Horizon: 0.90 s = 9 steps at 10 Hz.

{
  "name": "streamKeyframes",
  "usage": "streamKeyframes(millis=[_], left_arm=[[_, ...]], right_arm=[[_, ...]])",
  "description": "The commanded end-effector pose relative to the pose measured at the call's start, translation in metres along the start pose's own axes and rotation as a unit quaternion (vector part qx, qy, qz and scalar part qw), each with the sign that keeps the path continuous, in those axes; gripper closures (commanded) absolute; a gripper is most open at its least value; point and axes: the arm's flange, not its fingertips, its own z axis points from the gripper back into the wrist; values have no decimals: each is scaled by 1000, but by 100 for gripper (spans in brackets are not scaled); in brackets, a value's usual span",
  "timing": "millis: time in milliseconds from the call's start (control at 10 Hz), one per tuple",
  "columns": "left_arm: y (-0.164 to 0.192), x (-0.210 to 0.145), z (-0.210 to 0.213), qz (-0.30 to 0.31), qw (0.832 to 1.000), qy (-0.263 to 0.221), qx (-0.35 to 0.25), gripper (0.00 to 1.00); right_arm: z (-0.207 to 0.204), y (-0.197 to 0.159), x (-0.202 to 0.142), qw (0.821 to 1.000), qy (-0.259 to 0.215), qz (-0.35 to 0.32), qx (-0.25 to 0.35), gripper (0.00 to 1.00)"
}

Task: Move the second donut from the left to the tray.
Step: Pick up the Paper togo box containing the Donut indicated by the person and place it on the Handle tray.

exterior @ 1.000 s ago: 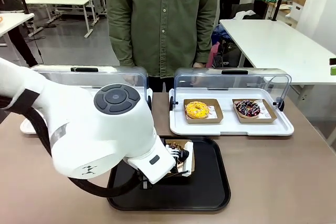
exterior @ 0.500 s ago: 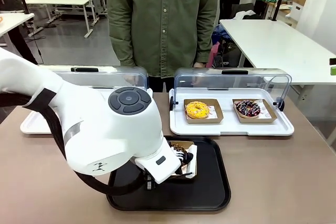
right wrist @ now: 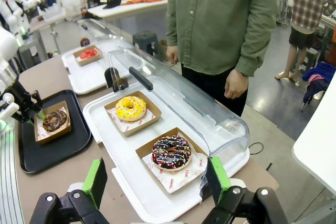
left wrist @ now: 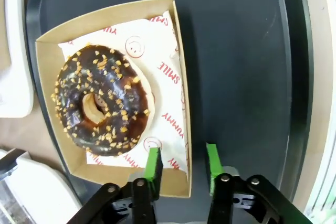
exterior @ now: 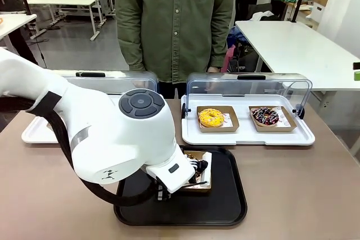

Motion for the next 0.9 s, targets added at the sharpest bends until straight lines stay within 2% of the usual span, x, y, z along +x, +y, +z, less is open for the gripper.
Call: streamKeyframes(millis=[0,500,800], left_arm=[[-2,-2,28,18,1000,21,10,0],[-4,1,72,-4,1000,11,12,0],[-7,8,62,-1,1000,14,26,0]], right_arm=[[-1,0,2,1000,-7,4,-1,0],[-1,0,2,1000,-7,4,-1,0],[-1,0,2,1000,-7,4,-1,0]])
